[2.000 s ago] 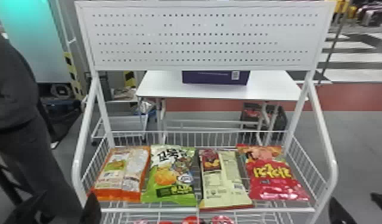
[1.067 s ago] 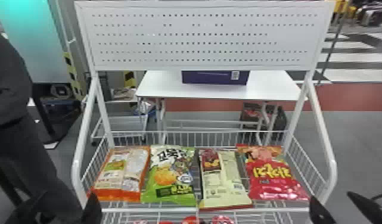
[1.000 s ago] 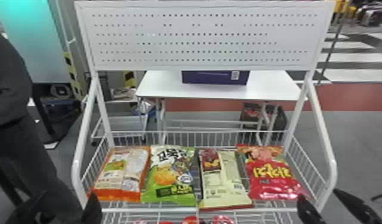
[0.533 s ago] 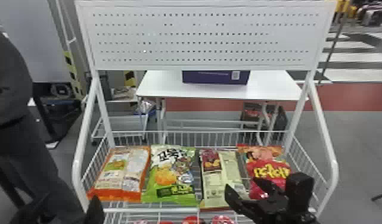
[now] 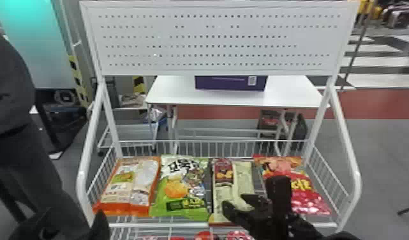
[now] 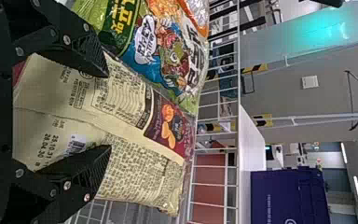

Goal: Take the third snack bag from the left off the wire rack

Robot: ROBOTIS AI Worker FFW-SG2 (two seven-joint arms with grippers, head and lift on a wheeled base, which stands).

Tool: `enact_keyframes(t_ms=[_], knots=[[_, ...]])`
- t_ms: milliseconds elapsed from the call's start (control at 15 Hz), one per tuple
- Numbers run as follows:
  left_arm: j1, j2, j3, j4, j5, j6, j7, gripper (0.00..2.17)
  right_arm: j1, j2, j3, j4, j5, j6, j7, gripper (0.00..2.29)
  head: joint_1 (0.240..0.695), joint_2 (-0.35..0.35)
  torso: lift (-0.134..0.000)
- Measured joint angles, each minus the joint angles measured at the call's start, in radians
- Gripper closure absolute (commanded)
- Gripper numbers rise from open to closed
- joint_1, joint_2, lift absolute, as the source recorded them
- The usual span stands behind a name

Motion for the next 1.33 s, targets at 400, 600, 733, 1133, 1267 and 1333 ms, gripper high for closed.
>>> enact_keyframes(t_ms=[400,600,733,1133,1267,1333], knots=[[-0.003,0.005,0.003,-0.003,0.003,0.0,0.0,0.15,0.015,-0.005,-0.004,-0.046,0.012,-0.01,0.03,2.24,0.499,0.0,0.0],[0.003,0.004,0.006,-0.012,0.003,0.0,0.0,0.15,0.06,-0.008,-0.018,-0.132,0.025,-0.013,0.022,2.24,0.499,0.0,0.0],[0.007,0.003,0.007,-0.02,0.002,0.002,0.0,0.15,0.097,-0.017,-0.041,-0.198,0.019,-0.014,0.017,2.24,0.499,0.0,0.0],[0.009,0.002,0.004,-0.03,0.0,0.009,0.0,0.15,0.383,-0.12,-0.181,-0.548,-0.033,-0.139,-0.014,2.24,0.499,0.0,0.0],[0.009,0.0,0.002,-0.03,0.0,0.009,0.0,0.15,0.523,-0.151,-0.26,-0.612,-0.066,-0.26,-0.013,2.24,0.499,0.0,0.0],[0.009,0.0,0.002,-0.03,0.0,0.009,0.0,0.15,0.583,-0.161,-0.297,-0.628,-0.079,-0.314,-0.012,2.24,0.499,0.0,0.0]])
